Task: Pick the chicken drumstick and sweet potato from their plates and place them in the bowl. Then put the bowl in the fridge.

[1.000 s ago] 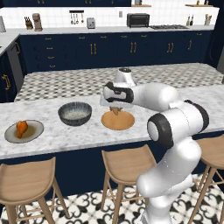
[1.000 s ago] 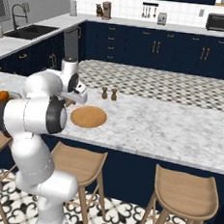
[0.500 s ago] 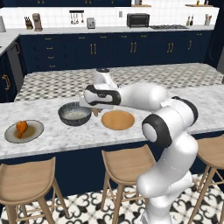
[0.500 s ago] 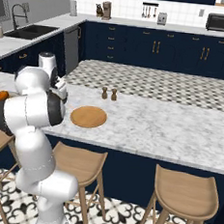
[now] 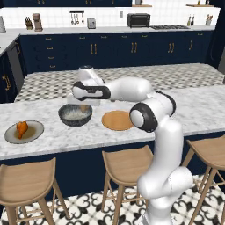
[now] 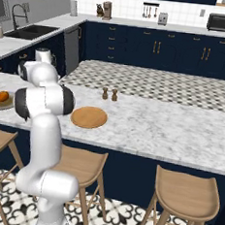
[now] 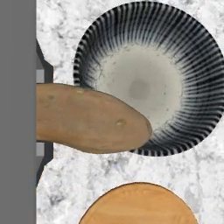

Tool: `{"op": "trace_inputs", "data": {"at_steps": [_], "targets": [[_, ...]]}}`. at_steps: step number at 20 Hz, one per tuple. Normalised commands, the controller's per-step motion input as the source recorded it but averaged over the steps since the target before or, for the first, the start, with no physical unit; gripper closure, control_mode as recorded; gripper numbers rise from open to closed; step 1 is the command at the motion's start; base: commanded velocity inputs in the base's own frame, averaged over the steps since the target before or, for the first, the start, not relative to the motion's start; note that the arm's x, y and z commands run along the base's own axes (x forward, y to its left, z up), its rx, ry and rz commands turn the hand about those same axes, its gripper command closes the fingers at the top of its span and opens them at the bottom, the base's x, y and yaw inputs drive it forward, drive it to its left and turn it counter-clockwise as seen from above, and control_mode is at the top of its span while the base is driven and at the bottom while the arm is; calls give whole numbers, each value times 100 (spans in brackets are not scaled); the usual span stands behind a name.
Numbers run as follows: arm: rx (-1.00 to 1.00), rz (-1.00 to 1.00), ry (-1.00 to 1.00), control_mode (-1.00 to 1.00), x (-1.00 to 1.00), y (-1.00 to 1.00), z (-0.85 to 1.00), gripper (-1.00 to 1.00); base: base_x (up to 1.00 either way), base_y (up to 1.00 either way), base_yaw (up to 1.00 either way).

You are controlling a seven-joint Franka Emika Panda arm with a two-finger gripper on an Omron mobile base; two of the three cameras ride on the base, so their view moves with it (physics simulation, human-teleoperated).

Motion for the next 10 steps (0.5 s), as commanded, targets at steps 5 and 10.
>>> {"op": "trace_inputs", "data": {"at_steps": [5,10], "targets": [[0,0,0,-100,57,17,-47,100,0,0,0],[-1,0,2,-100,7,0,-63,100,0,0,0]]}}
